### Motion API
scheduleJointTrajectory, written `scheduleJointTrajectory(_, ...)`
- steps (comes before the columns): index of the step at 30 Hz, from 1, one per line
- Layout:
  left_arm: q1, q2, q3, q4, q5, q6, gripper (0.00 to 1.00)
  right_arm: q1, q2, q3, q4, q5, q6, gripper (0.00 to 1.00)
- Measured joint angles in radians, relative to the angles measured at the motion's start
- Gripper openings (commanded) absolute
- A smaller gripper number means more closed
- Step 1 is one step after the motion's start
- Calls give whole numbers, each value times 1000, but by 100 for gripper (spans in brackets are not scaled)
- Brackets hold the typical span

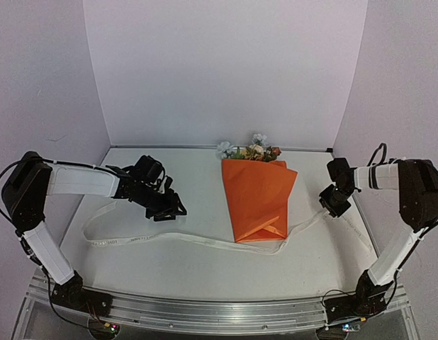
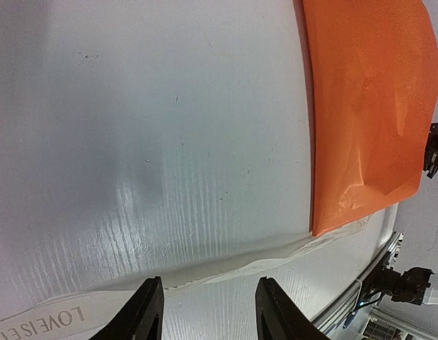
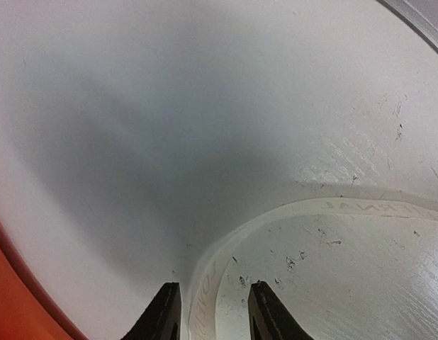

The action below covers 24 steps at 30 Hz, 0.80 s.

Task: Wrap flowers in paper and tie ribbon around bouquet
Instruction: Straighten the ribbon at the center of the board.

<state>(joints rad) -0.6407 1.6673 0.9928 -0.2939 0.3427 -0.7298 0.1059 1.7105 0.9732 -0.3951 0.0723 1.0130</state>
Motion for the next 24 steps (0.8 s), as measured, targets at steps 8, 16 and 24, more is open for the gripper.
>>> scheduleJointTrajectory(8,0,39,-17,47,24,-3,42,-1,9,9,-4,1,18,26)
scheduleJointTrajectory(16,0,40,-32,75,31,-4,41,-1,10,20,-10,5,46,23)
scheduleJointTrajectory(24,0,39,-52,99,46,-2,40,4,10,8,-7,0,104,24)
